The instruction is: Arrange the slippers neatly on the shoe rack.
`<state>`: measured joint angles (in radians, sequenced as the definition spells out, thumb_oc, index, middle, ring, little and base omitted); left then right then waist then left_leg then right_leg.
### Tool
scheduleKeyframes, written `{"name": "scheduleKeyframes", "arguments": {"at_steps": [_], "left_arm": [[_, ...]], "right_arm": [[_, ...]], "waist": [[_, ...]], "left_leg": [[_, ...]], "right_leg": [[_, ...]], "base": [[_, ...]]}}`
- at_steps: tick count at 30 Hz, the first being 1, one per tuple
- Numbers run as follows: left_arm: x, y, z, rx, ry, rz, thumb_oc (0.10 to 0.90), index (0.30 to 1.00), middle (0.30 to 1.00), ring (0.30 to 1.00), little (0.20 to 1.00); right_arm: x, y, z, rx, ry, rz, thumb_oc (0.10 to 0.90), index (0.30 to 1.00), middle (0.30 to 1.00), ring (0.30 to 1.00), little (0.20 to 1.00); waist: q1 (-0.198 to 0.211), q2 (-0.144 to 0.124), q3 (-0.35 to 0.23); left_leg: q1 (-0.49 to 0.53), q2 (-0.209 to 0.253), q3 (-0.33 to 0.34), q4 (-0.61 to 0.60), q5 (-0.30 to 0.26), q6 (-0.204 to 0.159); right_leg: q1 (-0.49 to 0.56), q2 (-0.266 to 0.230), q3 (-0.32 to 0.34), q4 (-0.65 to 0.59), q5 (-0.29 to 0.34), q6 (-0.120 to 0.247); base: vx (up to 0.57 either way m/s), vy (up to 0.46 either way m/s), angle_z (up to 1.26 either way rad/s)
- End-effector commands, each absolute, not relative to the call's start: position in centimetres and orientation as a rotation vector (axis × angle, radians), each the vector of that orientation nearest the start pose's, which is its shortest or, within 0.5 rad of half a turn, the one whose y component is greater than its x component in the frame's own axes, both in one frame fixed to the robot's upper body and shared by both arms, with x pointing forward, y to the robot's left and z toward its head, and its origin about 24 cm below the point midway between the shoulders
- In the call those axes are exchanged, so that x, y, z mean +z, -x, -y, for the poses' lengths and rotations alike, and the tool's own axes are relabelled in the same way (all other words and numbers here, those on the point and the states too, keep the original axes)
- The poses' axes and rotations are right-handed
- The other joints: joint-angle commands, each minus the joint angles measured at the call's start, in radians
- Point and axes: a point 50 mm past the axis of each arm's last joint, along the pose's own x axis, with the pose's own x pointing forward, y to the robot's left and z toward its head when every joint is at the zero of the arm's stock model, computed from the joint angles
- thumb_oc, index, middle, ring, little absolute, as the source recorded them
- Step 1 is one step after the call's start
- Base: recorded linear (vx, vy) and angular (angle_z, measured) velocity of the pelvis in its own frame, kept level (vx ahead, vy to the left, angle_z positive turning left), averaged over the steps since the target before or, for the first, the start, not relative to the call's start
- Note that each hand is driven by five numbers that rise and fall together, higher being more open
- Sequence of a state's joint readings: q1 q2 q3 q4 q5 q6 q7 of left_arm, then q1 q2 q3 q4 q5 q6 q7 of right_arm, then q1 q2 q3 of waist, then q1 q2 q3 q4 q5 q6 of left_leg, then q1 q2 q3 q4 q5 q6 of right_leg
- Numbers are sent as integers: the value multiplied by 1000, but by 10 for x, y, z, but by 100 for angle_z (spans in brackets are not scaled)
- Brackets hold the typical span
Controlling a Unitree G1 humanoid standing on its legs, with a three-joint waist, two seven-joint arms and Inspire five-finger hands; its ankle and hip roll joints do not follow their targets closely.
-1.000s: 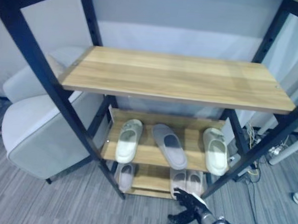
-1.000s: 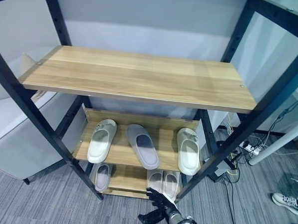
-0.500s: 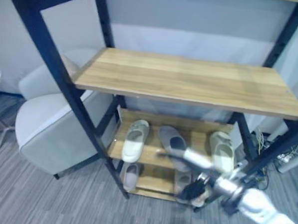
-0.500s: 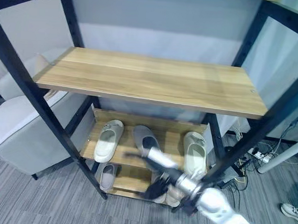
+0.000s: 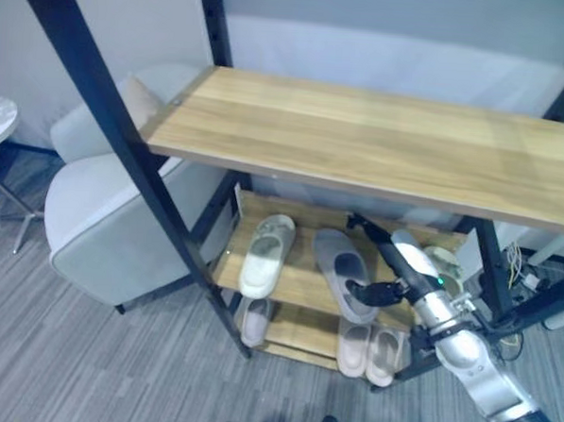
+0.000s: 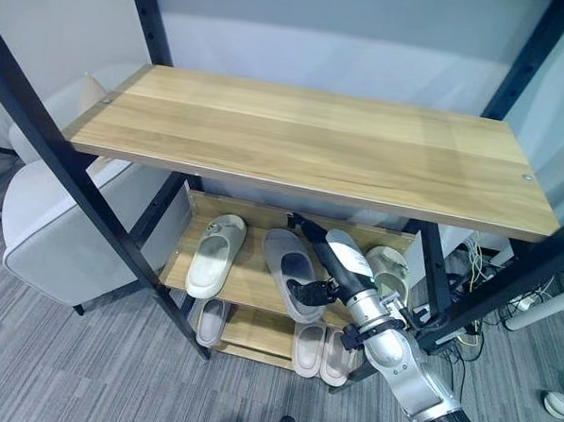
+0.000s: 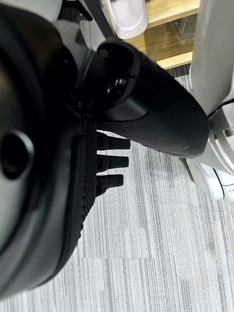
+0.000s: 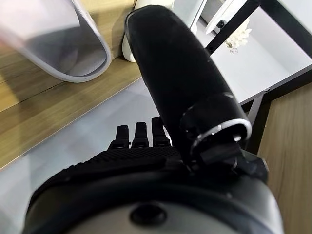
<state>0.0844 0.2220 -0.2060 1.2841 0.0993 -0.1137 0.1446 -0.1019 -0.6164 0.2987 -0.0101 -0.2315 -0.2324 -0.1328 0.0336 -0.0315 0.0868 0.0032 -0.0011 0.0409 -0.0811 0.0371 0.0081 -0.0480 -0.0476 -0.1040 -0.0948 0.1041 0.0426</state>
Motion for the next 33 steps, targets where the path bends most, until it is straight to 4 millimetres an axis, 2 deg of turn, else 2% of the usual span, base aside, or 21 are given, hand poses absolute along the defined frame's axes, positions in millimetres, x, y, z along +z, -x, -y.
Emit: {"name": "scheduleKeyframes", "arguments": {"at_steps": [1, 9, 13, 18, 19, 20, 22, 33], "left_arm": [[-166, -77, -217, -53, -488, -1168, 800, 900, 900, 900, 900], [-164, -88, -220, -21, -476, -1140, 800, 900, 900, 900, 900], [-162, -93, -223, -5, -477, -1122, 800, 900, 900, 900, 900], [-161, -100, -220, -1, -470, -1097, 800, 900, 900, 900, 900], [-160, -103, -219, 0, -468, -1086, 800, 900, 900, 900, 900], [-160, -104, -219, -1, -468, -1081, 800, 900, 900, 900, 900], [-160, -103, -217, -4, -468, -1080, 800, 900, 900, 900, 900], [-162, -94, -218, 15, -455, -1111, 800, 900, 900, 900, 900]], "right_arm": [[154, -280, 178, 104, 781, 642, 800, 900, 900, 900, 900], [158, -297, 190, 17, 752, 606, 800, 900, 900, 900, 900], [152, -307, 199, -29, 720, 550, 800, 900, 900, 900, 900], [143, -311, 200, -32, 708, 503, 800, 900, 900, 900, 900], [141, -312, 200, -32, 712, 492, 761, 841, 841, 841, 841], [140, -313, 199, -30, 713, 489, 574, 561, 561, 561, 561], [136, -312, 197, -20, 699, 474, 400, 300, 300, 300, 300], [114, -301, 199, -41, 486, 393, 400, 300, 300, 300, 300]], "waist": [[20, -13, 22], [33, -21, 58], [41, -16, 80], [44, -10, 92], [46, -7, 95], [46, -4, 96], [42, 1, 93], [19, 21, 68]], "left_leg": [[-17, 19, -80, -6, -47, -32], [-73, 16, -94, -6, -29, -37], [-104, 12, -99, -6, -19, -40], [-117, 9, -100, -6, -15, -41], [-118, 7, -101, -6, -16, -40], [-116, 6, -101, -6, -17, -39], [-106, 5, -96, -6, -24, -35], [-57, 2, -80, -6, -45, -30]], "right_leg": [[91, 6, 0, 8, -177, 59], [42, 8, -12, 8, -170, 57], [17, 5, -17, 8, -163, 55], [3, 3, -21, 8, -161, 55], [2, 3, -18, 9, -161, 54], [2, 3, -18, 9, -162, 54], [11, 1, -14, 10, -164, 54], [48, -4, -1, 8, -173, 54]], "base": [[-3, 2, 4], [-5, -4, 8], [8, 2, 7], [0, 0, 0], [0, 0, 0], [0, 0, 0], [20, 2, 0], [15, 0, -2]]}}
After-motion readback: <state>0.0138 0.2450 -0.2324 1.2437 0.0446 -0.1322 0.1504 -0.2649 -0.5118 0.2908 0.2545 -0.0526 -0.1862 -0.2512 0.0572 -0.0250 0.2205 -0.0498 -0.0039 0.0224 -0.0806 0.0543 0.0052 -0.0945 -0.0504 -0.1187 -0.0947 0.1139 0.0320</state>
